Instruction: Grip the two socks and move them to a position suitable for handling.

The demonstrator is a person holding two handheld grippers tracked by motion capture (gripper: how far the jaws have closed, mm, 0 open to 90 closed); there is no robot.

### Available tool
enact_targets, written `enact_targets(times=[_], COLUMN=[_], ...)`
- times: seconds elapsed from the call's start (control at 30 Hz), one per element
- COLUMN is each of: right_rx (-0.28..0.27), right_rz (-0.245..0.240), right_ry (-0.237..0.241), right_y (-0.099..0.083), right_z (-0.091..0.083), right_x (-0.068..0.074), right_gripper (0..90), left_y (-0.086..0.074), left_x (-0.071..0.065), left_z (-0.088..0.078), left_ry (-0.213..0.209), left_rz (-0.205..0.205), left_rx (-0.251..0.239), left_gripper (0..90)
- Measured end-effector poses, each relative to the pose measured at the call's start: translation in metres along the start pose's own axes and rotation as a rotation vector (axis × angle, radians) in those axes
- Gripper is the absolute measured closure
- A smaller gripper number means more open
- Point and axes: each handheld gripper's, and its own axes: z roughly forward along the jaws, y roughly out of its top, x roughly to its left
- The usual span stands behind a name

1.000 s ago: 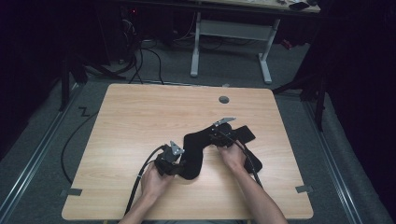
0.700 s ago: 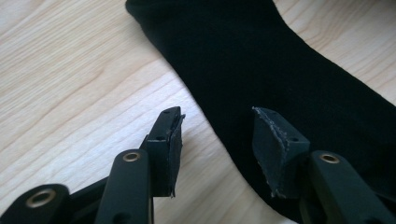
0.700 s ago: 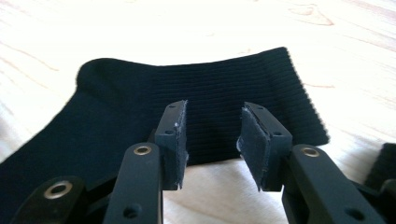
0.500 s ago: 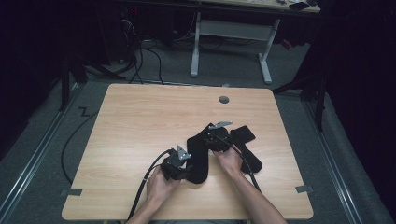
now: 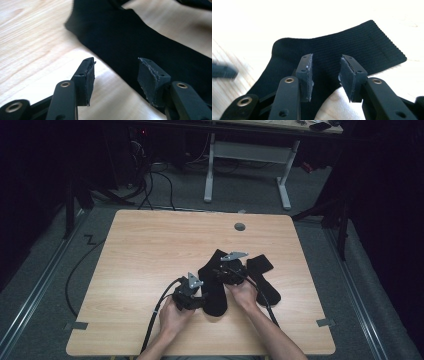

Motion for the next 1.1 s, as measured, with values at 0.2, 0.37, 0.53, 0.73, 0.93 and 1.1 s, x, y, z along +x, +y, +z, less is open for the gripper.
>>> enact_targets(times=[0.2, 0.37, 0.53, 0.73, 0.93, 1.1], right_rx=[0.046, 0.028, 0.015, -0.053, -0.088, -0.104], right_rz=[-0.014, -0.009, -0.009, -0.003, 0.017, 0.06], right_ry=[-0.027, -0.042, -0.027, -0.036, -0.059, -0.072], right_y=[-0.005, -0.007, -0.008, -0.014, -0.02, -0.027], right_z=[0.015, 0.017, 0.011, -0.015, -0.034, -0.043], right_x=[-0.002, -0.001, 0.001, -0.006, -0.019, -0.031], right_gripper=[63.8, 63.1, 59.1, 58.3, 58.4, 58.8], left_y=[0.0, 0.0, -0.002, -0.004, -0.007, -0.015], left_x=[0.0, -0.001, 0.002, 0.018, 0.035, 0.051], left_z=[0.008, 0.007, 0.001, -0.011, -0.02, -0.024], left_ry=[0.022, 0.02, 0.015, 0.03, 0.062, 0.103], left_rz=[0.026, 0.03, 0.021, -0.03, -0.072, -0.1], left_rx=[0.024, 0.024, -0.007, -0.067, -0.086, -0.076], left_gripper=[47.9, 48.0, 45.1, 42.9, 42.4, 42.0])
